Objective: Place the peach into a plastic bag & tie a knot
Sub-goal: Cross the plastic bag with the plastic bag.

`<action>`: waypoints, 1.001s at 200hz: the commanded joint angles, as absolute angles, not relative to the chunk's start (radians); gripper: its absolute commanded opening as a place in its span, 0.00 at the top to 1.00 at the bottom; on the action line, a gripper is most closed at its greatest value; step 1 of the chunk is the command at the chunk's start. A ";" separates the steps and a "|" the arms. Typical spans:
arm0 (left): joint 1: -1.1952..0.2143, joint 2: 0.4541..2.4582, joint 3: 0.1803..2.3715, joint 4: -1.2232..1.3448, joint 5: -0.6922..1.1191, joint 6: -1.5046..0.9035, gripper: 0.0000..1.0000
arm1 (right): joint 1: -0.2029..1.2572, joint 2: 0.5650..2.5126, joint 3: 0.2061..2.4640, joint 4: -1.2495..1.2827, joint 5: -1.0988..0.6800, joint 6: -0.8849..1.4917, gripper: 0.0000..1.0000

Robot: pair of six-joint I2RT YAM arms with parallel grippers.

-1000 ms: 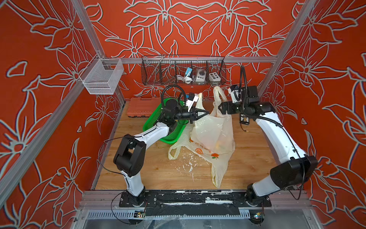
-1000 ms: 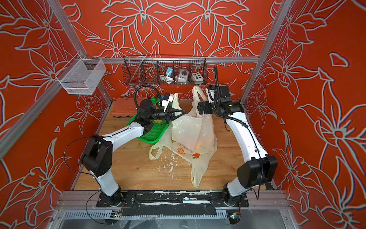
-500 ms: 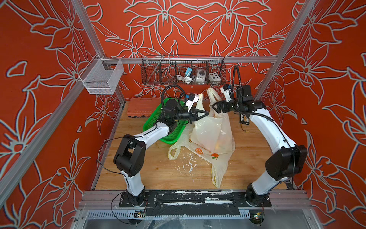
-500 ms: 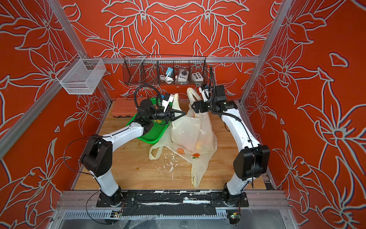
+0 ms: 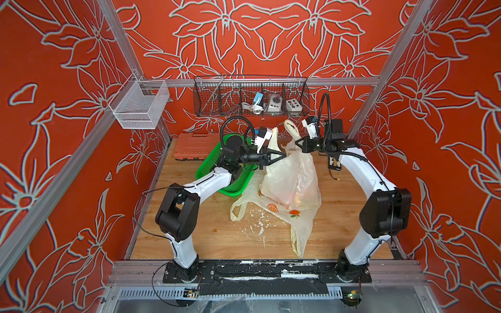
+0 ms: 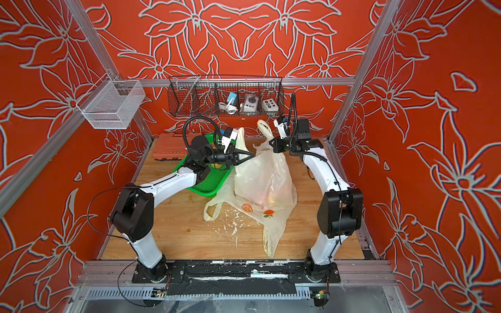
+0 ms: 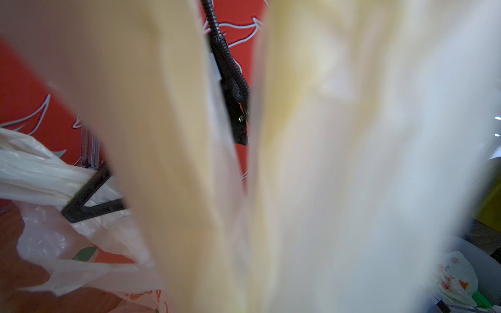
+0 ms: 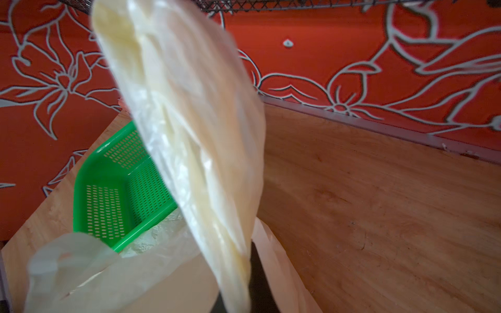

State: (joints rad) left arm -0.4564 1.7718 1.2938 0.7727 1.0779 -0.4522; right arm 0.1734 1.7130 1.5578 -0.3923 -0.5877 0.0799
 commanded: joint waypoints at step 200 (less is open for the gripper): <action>-0.466 1.970 1.975 -0.995 1.203 0.456 0.59 | 0.494 1.205 1.133 -0.312 -0.455 -0.310 1.00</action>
State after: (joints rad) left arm -0.4641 2.0392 2.0205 -0.9958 1.1465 0.3622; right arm 0.4854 1.1923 1.0863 -0.2729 -0.4461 -0.2543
